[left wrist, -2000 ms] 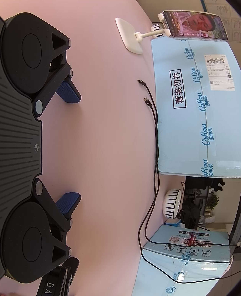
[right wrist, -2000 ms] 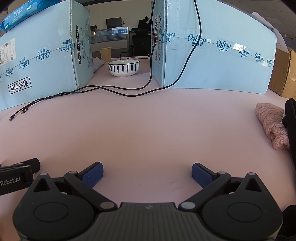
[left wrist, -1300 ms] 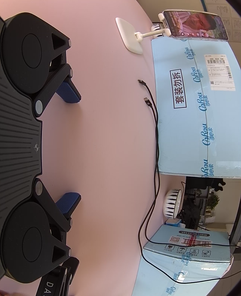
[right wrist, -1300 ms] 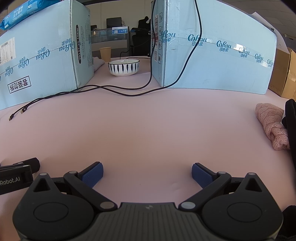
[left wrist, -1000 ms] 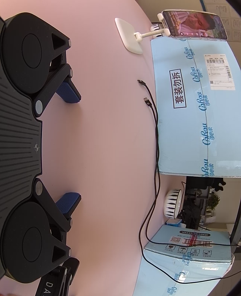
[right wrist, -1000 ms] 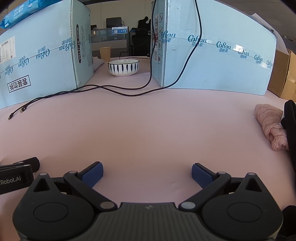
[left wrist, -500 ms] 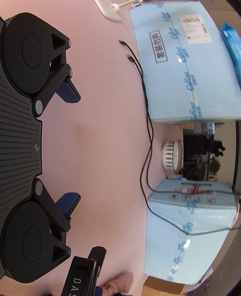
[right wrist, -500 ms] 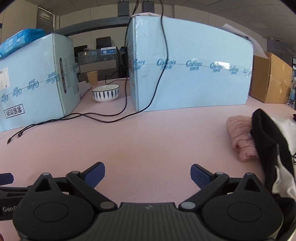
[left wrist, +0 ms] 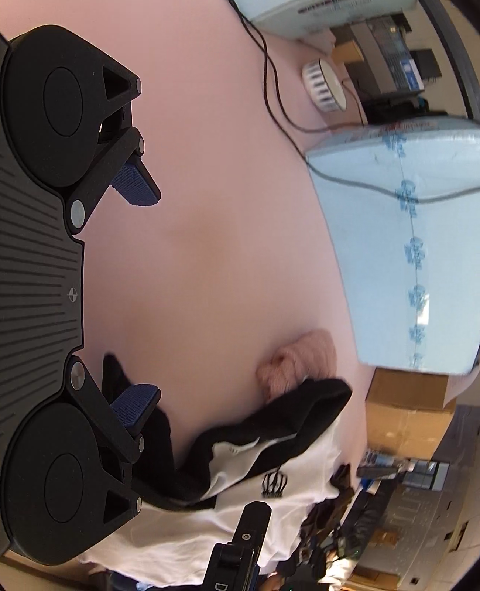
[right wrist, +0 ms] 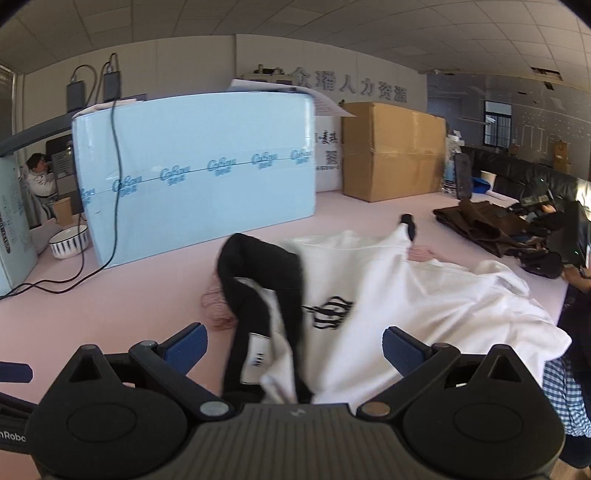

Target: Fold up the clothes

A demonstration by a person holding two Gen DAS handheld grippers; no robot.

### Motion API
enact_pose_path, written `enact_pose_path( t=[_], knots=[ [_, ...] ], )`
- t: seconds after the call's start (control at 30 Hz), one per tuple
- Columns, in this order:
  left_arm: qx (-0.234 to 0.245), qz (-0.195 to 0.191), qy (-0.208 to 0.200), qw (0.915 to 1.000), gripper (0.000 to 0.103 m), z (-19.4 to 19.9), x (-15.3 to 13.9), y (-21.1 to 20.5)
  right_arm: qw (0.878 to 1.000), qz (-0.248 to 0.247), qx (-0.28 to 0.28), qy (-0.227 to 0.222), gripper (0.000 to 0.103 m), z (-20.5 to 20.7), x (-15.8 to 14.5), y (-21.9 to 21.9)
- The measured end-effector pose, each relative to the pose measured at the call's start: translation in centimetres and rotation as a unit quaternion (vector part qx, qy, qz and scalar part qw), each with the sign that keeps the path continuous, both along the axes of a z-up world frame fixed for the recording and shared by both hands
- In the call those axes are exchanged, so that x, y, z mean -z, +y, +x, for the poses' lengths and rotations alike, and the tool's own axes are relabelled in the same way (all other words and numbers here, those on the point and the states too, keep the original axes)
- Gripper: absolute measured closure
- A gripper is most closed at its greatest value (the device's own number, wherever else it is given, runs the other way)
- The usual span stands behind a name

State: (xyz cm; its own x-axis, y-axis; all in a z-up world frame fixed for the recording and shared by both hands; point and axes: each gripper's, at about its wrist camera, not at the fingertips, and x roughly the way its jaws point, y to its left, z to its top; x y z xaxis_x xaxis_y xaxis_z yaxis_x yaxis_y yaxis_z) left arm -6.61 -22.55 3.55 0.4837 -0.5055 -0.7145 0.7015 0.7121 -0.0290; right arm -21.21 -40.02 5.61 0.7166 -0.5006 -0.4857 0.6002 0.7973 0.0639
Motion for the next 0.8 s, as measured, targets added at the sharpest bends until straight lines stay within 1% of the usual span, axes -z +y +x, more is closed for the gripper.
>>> enact_pose_path(
  t=[0.1, 0.2, 0.3, 0.37, 0.47, 0.6, 0.7, 0.77, 0.8],
  knots=[
    [0.034, 0.012, -0.014, 0.9993, 0.000, -1.7, -0.1, -2.3, 0.999, 0.017, 0.045, 0.016, 0.000, -2.4, 1.1, -2.6],
    [0.063, 0.023, -0.033, 0.9972, 0.000, -3.0, -0.1, -4.6, 0.997, 0.018, 0.072, 0.025, 0.000, -4.1, 1.8, -3.9],
    [0.091, 0.026, -0.036, 0.9948, 0.000, -4.1, 0.0, -6.4, 0.995, 0.015, 0.097, 0.031, 0.000, -5.7, 2.2, -5.2],
    [0.105, 0.031, -0.034, 0.9934, 0.000, -4.6, 0.3, -7.4, 0.994, 0.023, 0.105, 0.024, 0.000, -6.7, 2.2, -5.9],
    [0.113, 0.042, -0.032, 0.9921, 0.000, -4.9, 0.9, -8.5, 0.993, 0.059, 0.101, 0.007, 0.000, -7.3, 2.9, -7.1],
    [0.115, 0.048, -0.017, 0.9921, 0.000, -4.8, 1.7, -9.4, 0.992, 0.092, 0.087, 0.005, 0.001, -7.0, 4.3, -7.8],
    [0.111, 0.043, -0.016, 0.9927, 0.000, -4.7, 2.0, -9.6, 0.993, 0.088, 0.078, 0.016, 0.003, -6.4, 5.1, -7.7],
    [0.107, 0.034, -0.007, 0.9937, 0.000, -4.4, 2.1, -9.6, 0.994, 0.082, 0.073, 0.026, 0.004, -5.7, 5.2, -7.2],
    [0.104, 0.028, -0.002, 0.9942, 0.000, -4.2, 2.2, -9.5, 0.994, 0.075, 0.073, 0.028, 0.006, -5.6, 5.3, -7.1]
  ],
)
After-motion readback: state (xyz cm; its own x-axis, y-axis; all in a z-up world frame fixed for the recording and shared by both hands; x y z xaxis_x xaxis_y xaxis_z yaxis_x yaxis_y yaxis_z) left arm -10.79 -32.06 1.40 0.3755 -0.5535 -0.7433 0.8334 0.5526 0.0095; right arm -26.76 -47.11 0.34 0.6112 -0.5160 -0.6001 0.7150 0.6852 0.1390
